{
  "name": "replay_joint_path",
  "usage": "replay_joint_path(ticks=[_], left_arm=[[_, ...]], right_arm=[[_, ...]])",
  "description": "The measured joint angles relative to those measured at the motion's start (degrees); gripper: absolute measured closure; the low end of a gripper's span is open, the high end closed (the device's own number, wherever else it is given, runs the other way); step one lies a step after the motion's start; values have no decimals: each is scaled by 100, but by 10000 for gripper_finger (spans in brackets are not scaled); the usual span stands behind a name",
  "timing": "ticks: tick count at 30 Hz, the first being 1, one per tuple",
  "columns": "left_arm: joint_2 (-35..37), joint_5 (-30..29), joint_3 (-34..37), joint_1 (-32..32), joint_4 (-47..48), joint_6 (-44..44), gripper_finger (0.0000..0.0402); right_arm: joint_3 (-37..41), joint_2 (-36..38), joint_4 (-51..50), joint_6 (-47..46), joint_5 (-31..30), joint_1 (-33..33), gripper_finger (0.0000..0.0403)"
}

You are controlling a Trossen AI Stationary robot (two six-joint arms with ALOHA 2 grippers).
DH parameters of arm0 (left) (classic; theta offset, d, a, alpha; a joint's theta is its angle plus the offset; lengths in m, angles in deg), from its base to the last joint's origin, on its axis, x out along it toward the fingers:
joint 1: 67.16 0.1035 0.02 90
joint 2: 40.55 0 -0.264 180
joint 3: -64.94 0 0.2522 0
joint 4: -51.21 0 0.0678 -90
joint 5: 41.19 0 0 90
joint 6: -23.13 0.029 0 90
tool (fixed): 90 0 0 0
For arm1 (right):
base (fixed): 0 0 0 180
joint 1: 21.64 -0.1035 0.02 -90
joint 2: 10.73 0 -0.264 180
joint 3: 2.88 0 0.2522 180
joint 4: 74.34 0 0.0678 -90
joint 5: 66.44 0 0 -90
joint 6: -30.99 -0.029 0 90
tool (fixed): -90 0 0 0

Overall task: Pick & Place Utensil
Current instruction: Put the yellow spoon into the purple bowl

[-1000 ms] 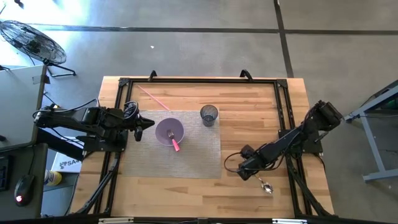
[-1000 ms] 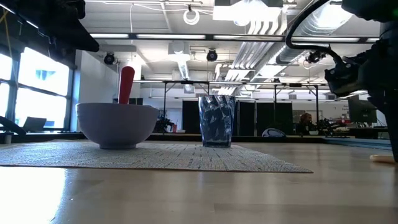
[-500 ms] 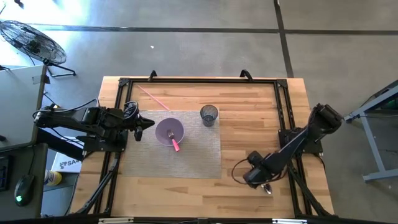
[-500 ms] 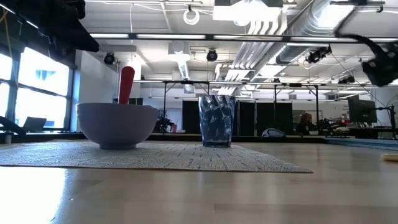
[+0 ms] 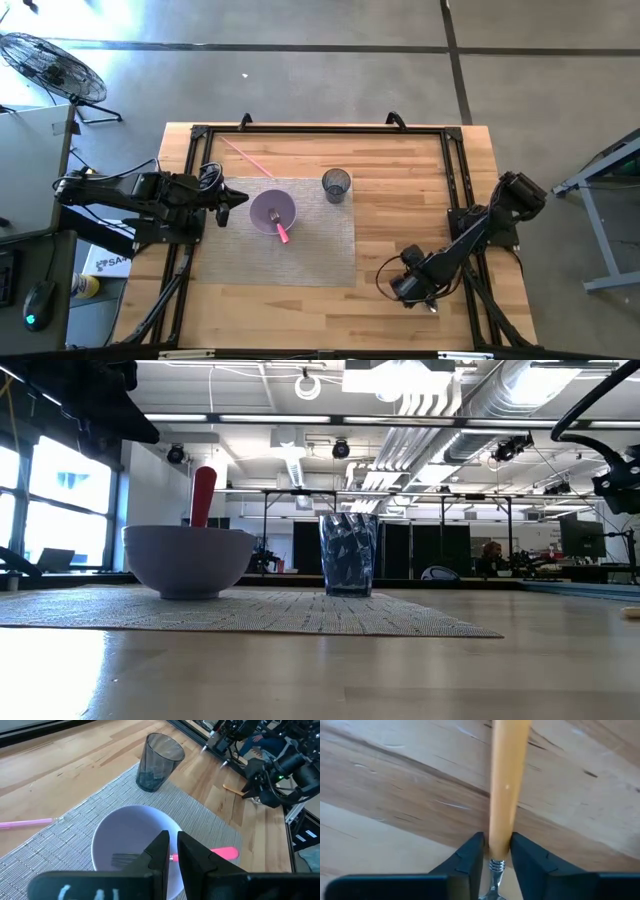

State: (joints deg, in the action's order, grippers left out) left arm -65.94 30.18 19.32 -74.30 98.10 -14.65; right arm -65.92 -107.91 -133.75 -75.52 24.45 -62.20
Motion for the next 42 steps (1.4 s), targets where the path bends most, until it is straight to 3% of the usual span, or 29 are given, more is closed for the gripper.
replay_joint_path(ticks=[7,12,17,26,33,42], left_arm=[[2,0,0,1,0,0,367],[1,-1,0,-1,-1,0,367],[1,-4,0,1,-5,0,367],[2,-3,0,-1,-2,27,367],[2,-4,0,1,4,426,367],[19,-143,-195,0,5,780,367]], right_arm=[[2,-7,-9,-107,-317,-9,361],[-283,-48,-343,31,-546,-7,361],[-1048,-91,-786,497,-1584,168,345],[-2516,-582,-653,2734,-2637,978,362],[-3753,-1110,294,5111,-3315,1688,351],[-4764,-1623,2364,8032,-3243,2667,353]])
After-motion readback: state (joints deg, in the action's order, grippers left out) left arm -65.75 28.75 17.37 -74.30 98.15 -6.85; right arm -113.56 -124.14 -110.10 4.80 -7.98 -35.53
